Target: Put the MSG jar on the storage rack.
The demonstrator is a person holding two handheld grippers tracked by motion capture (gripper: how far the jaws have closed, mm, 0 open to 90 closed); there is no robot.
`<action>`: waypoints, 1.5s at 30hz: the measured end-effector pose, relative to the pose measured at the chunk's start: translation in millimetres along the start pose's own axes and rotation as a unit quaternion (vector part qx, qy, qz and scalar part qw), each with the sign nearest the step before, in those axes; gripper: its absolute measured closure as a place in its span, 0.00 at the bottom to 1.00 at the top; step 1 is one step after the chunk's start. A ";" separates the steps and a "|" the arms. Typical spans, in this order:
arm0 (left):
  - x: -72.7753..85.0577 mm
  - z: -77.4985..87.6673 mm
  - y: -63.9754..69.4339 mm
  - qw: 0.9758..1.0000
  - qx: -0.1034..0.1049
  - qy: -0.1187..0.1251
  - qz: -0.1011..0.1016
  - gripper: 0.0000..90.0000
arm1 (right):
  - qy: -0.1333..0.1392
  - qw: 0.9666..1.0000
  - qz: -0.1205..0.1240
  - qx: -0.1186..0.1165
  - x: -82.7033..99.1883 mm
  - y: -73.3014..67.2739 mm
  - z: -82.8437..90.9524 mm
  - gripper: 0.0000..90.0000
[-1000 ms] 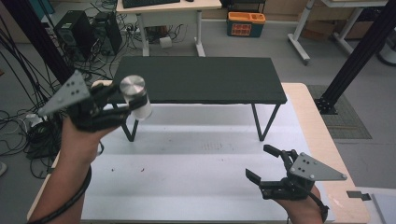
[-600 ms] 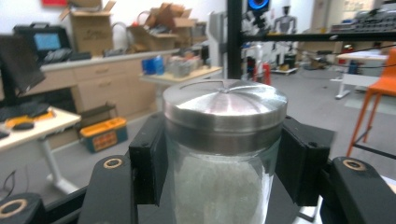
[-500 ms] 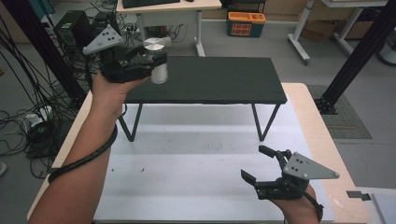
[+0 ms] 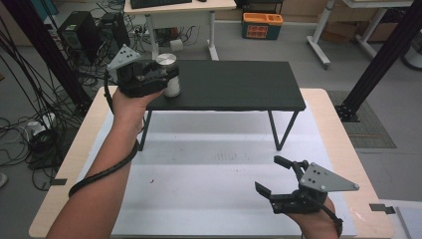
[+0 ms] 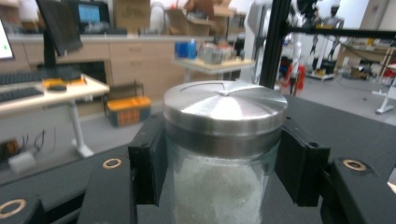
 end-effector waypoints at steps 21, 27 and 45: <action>-3.0 45.4 31.2 0.996 -0.025 0.036 -0.079 0.04 | 0.008 1.000 0.000 -0.003 0.1 0.7 0.8 0.12; 17.5 83.1 39.8 0.996 0.018 0.025 -0.086 0.00 | 0.012 1.000 -0.002 -0.007 2.8 0.4 -0.2 0.12; 126.1 127.4 41.8 0.994 0.088 0.001 -0.067 0.00 | 0.005 1.000 -0.011 -0.013 15.0 1.6 -11.5 0.12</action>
Point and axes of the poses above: each handheld gripper's, and its own axes: z roughly backward along the jaws, x roughly out of its underside, y roughly to its right, the point moved 6 cm from there along -z, roughly forward along the jaws, and after that the axes turned 5 degrees about x, right-handed, at the moved point
